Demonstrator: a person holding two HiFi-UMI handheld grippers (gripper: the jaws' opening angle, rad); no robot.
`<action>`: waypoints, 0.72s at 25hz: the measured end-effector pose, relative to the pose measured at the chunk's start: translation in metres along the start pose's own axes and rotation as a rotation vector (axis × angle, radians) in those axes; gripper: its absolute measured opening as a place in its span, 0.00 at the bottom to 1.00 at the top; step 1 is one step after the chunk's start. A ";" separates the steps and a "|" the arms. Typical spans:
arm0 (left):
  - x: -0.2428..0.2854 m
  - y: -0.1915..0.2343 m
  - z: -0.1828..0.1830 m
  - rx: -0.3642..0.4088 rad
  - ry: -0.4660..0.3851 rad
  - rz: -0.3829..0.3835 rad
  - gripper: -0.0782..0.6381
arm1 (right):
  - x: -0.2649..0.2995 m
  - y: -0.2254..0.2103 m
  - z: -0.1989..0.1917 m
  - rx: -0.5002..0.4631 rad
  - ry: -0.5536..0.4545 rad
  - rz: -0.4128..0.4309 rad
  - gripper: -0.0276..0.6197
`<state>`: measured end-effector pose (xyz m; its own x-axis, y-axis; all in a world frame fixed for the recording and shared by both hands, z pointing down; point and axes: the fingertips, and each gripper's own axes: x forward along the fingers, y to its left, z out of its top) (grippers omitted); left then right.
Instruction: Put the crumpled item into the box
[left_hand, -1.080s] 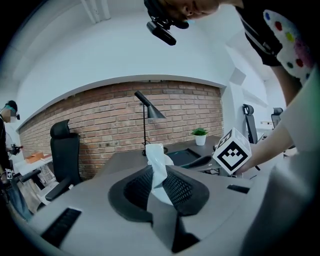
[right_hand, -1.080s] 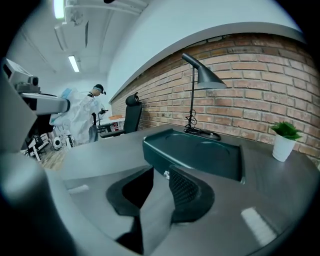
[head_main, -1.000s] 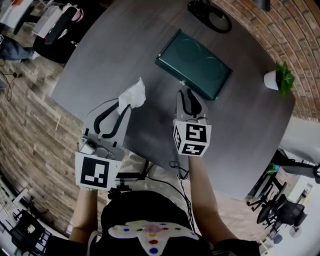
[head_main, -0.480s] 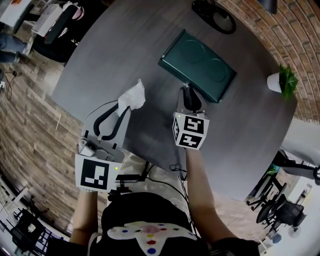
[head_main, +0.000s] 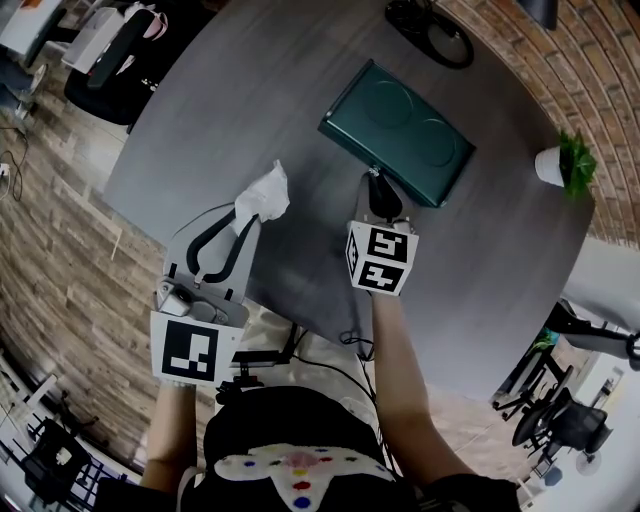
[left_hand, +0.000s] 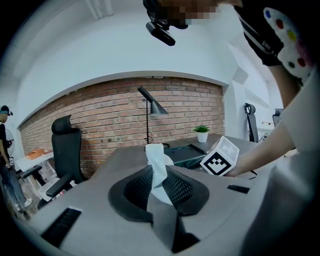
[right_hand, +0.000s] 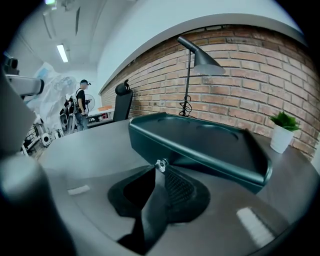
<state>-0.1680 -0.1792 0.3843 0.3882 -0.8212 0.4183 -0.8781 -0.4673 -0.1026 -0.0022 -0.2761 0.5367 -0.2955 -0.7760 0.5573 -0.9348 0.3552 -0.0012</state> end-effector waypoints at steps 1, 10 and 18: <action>0.000 0.000 0.000 0.005 0.000 -0.002 0.20 | 0.000 0.000 0.000 -0.002 0.001 0.001 0.15; -0.003 -0.001 -0.003 0.002 -0.005 -0.003 0.20 | -0.006 0.008 -0.003 0.006 0.007 0.011 0.15; -0.008 -0.002 -0.006 -0.019 -0.010 -0.003 0.20 | -0.014 0.020 -0.009 0.006 0.018 0.019 0.15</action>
<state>-0.1711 -0.1697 0.3869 0.3937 -0.8229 0.4097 -0.8820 -0.4637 -0.0839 -0.0148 -0.2531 0.5364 -0.3098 -0.7598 0.5716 -0.9303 0.3664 -0.0172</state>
